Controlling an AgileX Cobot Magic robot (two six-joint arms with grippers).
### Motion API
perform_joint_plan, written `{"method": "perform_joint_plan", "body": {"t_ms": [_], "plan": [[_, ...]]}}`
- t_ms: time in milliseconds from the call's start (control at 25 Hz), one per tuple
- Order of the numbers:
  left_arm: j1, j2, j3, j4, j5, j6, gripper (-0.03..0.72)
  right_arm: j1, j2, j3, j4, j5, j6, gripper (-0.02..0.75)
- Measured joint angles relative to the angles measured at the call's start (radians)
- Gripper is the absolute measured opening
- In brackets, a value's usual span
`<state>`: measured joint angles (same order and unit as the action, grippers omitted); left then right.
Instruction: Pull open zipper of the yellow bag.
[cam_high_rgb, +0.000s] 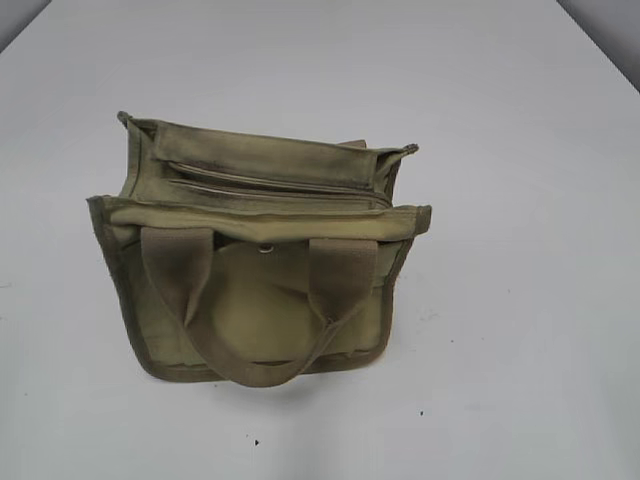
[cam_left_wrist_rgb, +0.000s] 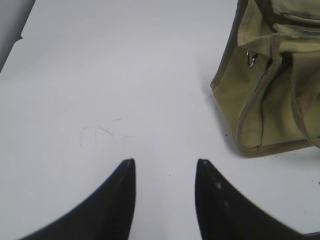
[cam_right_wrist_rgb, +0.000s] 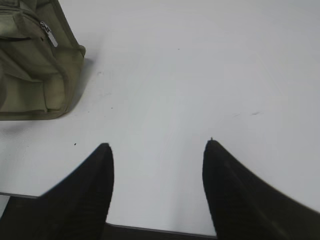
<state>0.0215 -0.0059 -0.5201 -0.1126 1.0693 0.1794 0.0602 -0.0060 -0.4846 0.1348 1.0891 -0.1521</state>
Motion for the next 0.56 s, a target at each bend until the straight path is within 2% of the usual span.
{"method": "perform_joint_plan", "body": {"t_ms": [200,400,560], "plan": [[-0.002,0.0,0.0,0.0,0.0,0.0,0.309,0.0,0.0,0.0,0.024,-0.002,0.0,0.445],[-0.043,0.0,0.0,0.0,0.0,0.0,0.309,0.0,0.0,0.0,0.028,-0.003,-0.001,0.445],[-0.049,0.0,0.0,0.0,0.0,0.0,0.309,0.0,0.0,0.0,0.028,-0.003,-0.001,0.445]]}}
